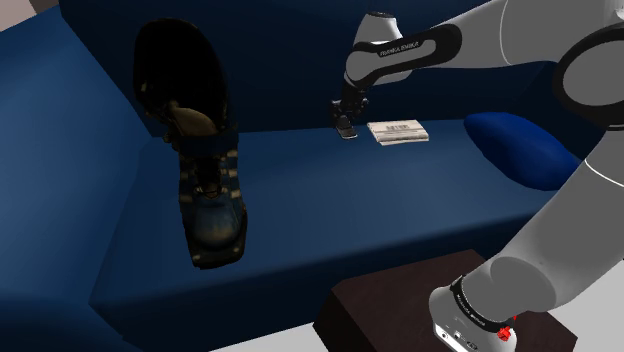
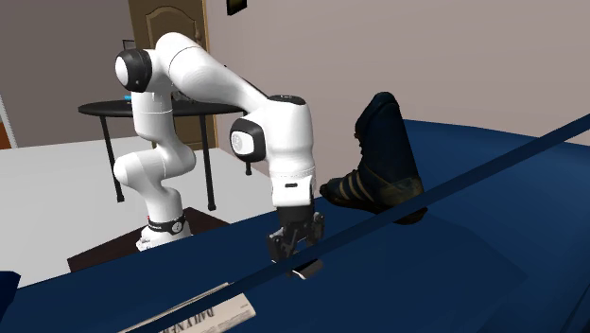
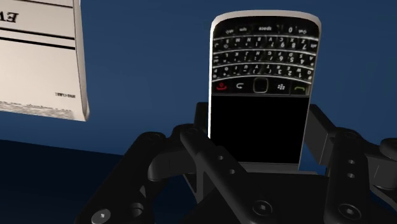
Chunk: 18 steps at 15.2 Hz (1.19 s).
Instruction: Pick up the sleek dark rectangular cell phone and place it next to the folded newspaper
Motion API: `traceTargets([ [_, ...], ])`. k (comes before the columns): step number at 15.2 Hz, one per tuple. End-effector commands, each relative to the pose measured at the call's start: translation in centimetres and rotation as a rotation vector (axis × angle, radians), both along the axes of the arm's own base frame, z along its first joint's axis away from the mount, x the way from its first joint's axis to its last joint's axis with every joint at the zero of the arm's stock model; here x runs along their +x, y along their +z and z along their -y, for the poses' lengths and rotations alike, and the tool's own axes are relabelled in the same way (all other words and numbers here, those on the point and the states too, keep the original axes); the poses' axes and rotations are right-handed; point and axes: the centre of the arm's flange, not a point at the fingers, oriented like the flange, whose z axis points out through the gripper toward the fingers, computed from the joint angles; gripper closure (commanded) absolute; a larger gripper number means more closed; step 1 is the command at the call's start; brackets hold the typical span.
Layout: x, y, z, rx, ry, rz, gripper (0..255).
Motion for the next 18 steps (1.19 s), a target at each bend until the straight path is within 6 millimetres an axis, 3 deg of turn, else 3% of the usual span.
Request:
traceTargets([
  [1, 0.0, 0.0, 0.0, 0.0, 0.0, 0.0, 255],
  [2, 0.0, 0.0, 0.0, 0.0, 0.0, 0.0, 0],
  [7, 0.0, 0.0, 0.0, 0.0, 0.0, 0.0, 0],
  [11, -0.5, 5.0, 0.0, 0.0, 0.0, 0.0, 0],
  [18, -0.5, 5.0, 0.0, 0.0, 0.0, 0.0, 0],
])
